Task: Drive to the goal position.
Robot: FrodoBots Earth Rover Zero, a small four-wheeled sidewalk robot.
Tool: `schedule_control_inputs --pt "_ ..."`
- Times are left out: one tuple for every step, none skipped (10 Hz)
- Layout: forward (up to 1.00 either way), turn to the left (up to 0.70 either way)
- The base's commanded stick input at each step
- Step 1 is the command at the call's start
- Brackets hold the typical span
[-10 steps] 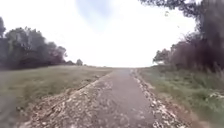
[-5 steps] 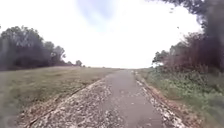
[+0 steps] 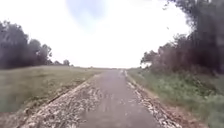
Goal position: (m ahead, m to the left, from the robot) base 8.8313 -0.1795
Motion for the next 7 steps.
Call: schedule_control_inputs --pt "0.85 0.0" --pt "0.85 0.0" --pt "0.85 0.0" --pt "0.85 0.0" --pt "0.85 0.0" --pt "0.85 0.0" --pt "0.85 0.0"
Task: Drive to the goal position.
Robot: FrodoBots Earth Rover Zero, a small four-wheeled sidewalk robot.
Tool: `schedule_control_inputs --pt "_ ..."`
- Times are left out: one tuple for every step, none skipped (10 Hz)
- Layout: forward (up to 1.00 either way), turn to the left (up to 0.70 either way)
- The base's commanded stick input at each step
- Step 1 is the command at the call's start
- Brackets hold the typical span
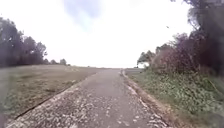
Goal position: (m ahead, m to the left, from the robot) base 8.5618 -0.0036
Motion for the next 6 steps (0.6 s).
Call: schedule_control_inputs --pt "0.85 0.0" --pt "0.85 0.0" --pt "0.85 0.0" --pt "0.85 0.0" --pt "0.85 0.0" --pt "0.85 0.0"
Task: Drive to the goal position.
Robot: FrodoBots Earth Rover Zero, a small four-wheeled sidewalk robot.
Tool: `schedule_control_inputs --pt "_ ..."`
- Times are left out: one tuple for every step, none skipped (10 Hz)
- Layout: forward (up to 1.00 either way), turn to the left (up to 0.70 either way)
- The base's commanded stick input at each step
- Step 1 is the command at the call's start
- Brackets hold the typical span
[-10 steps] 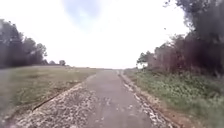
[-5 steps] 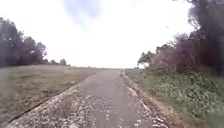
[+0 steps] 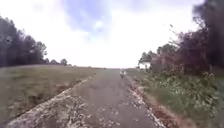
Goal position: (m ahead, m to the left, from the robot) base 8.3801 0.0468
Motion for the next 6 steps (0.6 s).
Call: schedule_control_inputs --pt "0.85 0.0" --pt "0.85 0.0" --pt "0.85 0.0" --pt "0.85 0.0" --pt "0.85 0.0" --pt "0.85 0.0"
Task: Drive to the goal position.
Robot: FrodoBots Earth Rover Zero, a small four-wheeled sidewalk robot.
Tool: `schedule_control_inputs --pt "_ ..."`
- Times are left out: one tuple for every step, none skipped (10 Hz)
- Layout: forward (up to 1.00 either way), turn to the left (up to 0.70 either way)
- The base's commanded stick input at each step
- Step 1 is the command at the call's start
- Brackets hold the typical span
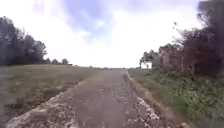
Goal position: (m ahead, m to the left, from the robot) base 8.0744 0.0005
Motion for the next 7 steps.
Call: schedule_control_inputs --pt "0.85 0.0" --pt "0.85 0.0" --pt "0.85 0.0" --pt "0.85 0.0" --pt "0.85 0.0" --pt "0.85 0.0" --pt "0.85 0.15"
